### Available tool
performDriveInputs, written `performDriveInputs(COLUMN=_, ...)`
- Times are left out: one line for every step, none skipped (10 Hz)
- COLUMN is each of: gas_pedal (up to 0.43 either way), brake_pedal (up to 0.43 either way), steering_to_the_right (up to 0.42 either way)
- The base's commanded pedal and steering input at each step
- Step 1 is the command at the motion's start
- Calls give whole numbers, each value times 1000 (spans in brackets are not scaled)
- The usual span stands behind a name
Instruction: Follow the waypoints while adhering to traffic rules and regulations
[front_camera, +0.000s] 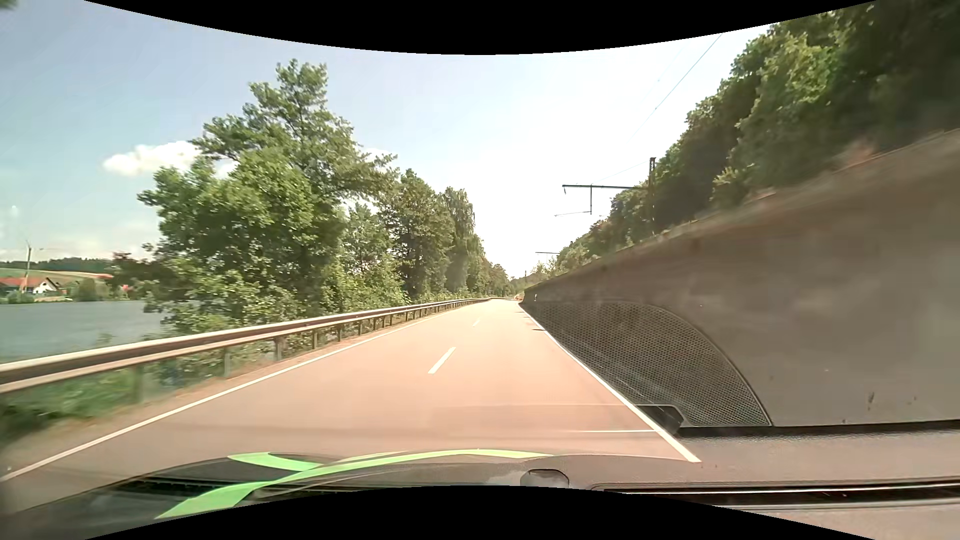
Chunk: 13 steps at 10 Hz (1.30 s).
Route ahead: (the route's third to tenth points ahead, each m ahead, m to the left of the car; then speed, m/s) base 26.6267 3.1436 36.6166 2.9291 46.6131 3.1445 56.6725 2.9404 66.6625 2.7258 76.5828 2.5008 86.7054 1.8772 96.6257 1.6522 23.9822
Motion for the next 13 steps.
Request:
performDriveInputs(gas_pedal=150, brake_pedal=0, steering_to_the_right=-3)
performDriveInputs(gas_pedal=138, brake_pedal=0, steering_to_the_right=-2)
performDriveInputs(gas_pedal=138, brake_pedal=0, steering_to_the_right=-2)
performDriveInputs(gas_pedal=138, brake_pedal=0, steering_to_the_right=-2)
performDriveInputs(gas_pedal=138, brake_pedal=0, steering_to_the_right=-1)
performDriveInputs(gas_pedal=138, brake_pedal=0, steering_to_the_right=-1)
performDriveInputs(gas_pedal=138, brake_pedal=0, steering_to_the_right=-1)
performDriveInputs(gas_pedal=138, brake_pedal=0, steering_to_the_right=0)
performDriveInputs(gas_pedal=138, brake_pedal=0, steering_to_the_right=1)
performDriveInputs(gas_pedal=150, brake_pedal=0, steering_to_the_right=2)
performDriveInputs(gas_pedal=150, brake_pedal=0, steering_to_the_right=3)
performDriveInputs(gas_pedal=177, brake_pedal=0, steering_to_the_right=3)
performDriveInputs(gas_pedal=177, brake_pedal=0, steering_to_the_right=3)
